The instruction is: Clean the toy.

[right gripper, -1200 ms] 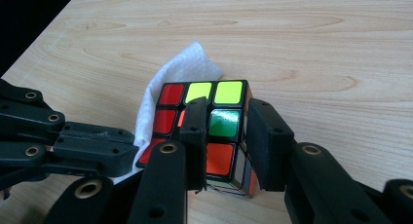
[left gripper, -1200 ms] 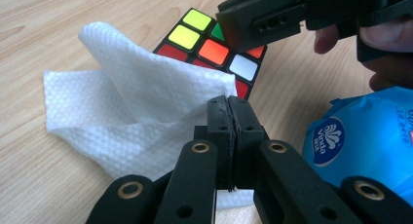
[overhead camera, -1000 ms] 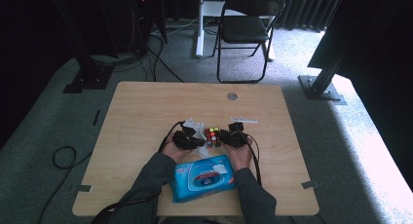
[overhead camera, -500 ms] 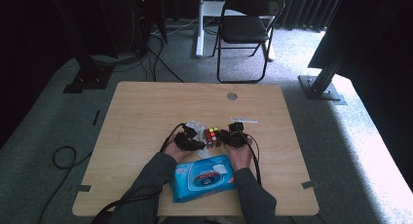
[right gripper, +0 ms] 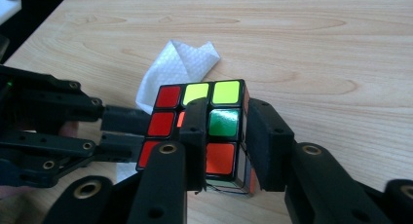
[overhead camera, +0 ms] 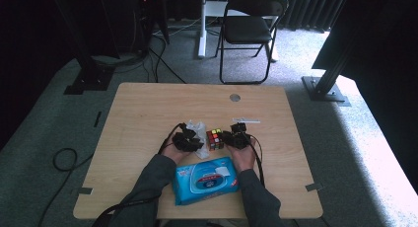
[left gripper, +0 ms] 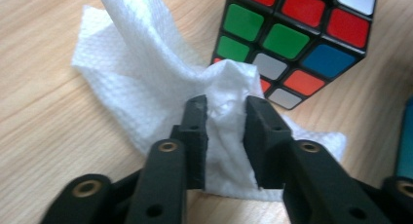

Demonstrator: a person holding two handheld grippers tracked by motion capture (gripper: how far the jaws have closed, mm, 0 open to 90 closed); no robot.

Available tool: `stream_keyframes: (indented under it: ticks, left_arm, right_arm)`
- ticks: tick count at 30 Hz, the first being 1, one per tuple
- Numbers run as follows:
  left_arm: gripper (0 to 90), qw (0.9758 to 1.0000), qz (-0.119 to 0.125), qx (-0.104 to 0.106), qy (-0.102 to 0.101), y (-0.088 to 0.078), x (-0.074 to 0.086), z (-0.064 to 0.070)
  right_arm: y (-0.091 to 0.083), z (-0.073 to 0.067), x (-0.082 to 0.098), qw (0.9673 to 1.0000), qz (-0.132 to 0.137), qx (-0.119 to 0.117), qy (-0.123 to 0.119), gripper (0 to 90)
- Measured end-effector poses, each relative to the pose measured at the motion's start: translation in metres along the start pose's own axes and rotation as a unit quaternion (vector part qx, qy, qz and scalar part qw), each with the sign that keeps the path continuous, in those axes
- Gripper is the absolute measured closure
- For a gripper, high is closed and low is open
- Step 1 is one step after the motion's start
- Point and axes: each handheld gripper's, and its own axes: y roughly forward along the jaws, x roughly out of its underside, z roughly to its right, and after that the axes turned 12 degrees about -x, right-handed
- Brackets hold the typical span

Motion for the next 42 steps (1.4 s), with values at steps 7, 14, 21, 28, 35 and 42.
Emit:
stream_keyframes:
  ticks: [7, 14, 21, 28, 35, 42]
  left_arm:
    - [53.5, 0.9999, 0.010, -0.010, -0.008, 0.000, -0.001, -0.002]
    - [48.6, 0.9998, 0.005, -0.009, -0.014, 0.007, 0.001, -0.001]
    - [48.2, 0.9999, 0.001, -0.012, -0.010, 0.009, -0.001, -0.001]
    - [57.4, 0.9995, -0.006, -0.028, -0.010, 0.008, -0.002, -0.001]
    - [68.7, 0.9994, -0.006, -0.029, -0.018, 0.007, -0.001, -0.005]
    - [77.8, 0.9996, -0.006, -0.023, -0.017, 0.007, 0.000, -0.006]
  right_arm:
    - [-0.004, -0.007, -0.001, 0.9999, 0.009, -0.004, -0.010, 60.0]
    - [0.002, -0.009, 0.002, 0.9998, -0.011, 0.002, -0.019, 54.1]
    - [0.005, -0.009, 0.001, 0.9997, -0.016, -0.001, -0.019, 50.6]
    - [0.005, -0.008, -0.001, 0.9994, -0.026, -0.002, -0.022, 49.3]
    - [0.001, -0.005, -0.001, 0.9995, -0.029, 0.001, -0.016, 48.2]
    - [-0.003, 0.001, 0.000, 0.9996, -0.024, 0.008, -0.009, 50.6]
